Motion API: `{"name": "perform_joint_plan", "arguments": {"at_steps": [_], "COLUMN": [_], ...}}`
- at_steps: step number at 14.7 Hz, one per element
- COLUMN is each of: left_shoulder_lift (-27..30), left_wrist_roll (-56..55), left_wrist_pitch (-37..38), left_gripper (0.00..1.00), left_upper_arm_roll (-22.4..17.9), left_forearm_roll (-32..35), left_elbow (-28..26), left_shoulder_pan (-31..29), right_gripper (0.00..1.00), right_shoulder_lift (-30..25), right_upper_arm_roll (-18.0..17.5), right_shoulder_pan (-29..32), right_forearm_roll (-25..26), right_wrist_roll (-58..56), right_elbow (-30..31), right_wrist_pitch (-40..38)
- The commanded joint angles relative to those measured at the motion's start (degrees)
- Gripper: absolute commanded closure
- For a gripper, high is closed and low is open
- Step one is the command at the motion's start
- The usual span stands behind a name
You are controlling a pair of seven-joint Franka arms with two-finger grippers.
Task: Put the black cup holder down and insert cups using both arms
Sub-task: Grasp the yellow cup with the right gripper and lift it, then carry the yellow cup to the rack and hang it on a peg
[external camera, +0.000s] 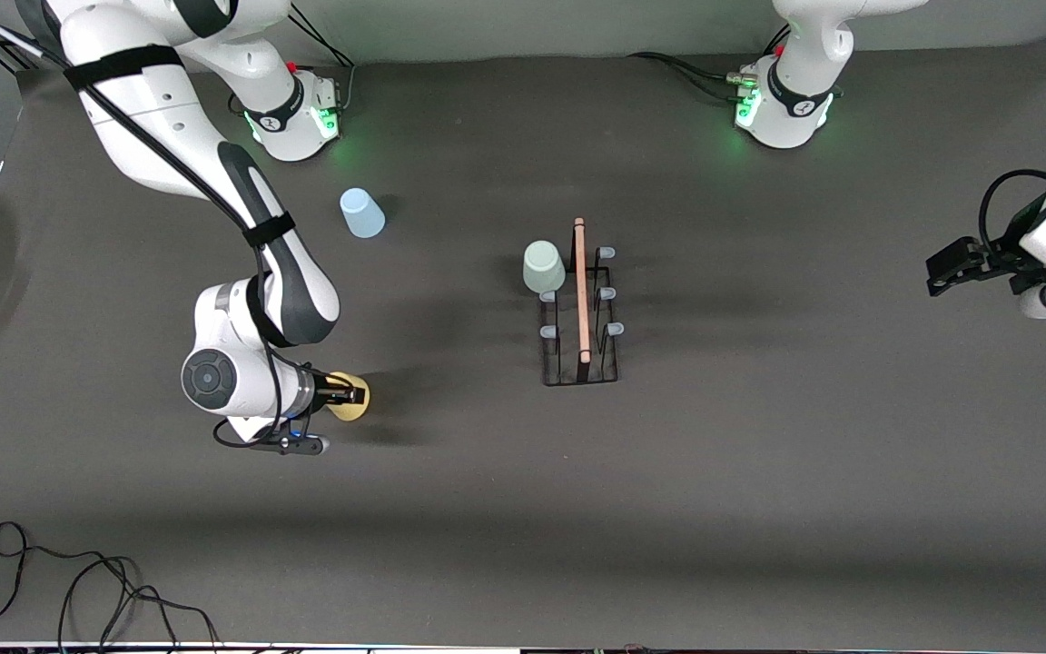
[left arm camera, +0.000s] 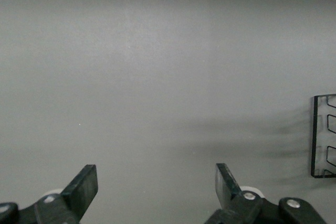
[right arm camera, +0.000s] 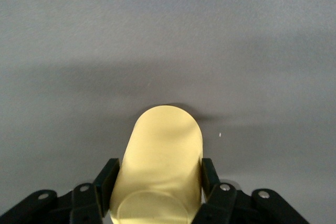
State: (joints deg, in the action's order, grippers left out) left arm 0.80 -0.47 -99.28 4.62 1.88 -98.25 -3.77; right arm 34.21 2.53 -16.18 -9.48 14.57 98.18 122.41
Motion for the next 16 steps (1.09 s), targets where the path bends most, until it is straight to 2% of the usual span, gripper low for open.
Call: {"name": "perform_joint_plan", "arguments": {"at_steps": [1, 4, 6, 11, 16], "left_shoulder_lift": [-0.53, -2.63, -4.04, -4.31, -4.23], "left_wrist_roll": [-0.15, -0.32, -0.06, 0.73, 0.73], "left_wrist_pitch": [2.25, 3.38, 7.59, 8.66, 8.32], "left_gripper": [0.00, 0.00, 0.00, 0.00, 0.00], "left_upper_arm_roll": [0.04, 0.04, 0.04, 0.22, 0.30], "left_forearm_roll": [1.10, 1.02, 1.10, 1.02, 0.40], "left_elbow": [3.49, 7.96, 10.87, 10.88, 9.30], "left_shoulder_pan": [-0.01, -0.10, -0.27, 0.08, 0.25], "right_gripper": [1.00, 1.00, 1.00, 1.00, 1.00], "right_shoulder_lift": [-6.24, -10.03, -10.74, -7.76, -4.94], "right_upper_arm_roll": [0.20, 0.20, 0.20, 0.20, 0.37], "right_shoulder_pan": [-0.34, -2.44, -4.72, -13.95, -21.69], "right_forearm_roll": [-0.98, -5.35, -7.74, -8.71, -7.83], "right_wrist_roll": [2.12, 5.99, 11.85, 29.08, 42.54], "right_elbow": [0.26, -1.58, -3.51, -13.43, -17.14], "right_wrist_pitch": [-6.03, -10.34, -10.44, -10.00, -5.10]}}
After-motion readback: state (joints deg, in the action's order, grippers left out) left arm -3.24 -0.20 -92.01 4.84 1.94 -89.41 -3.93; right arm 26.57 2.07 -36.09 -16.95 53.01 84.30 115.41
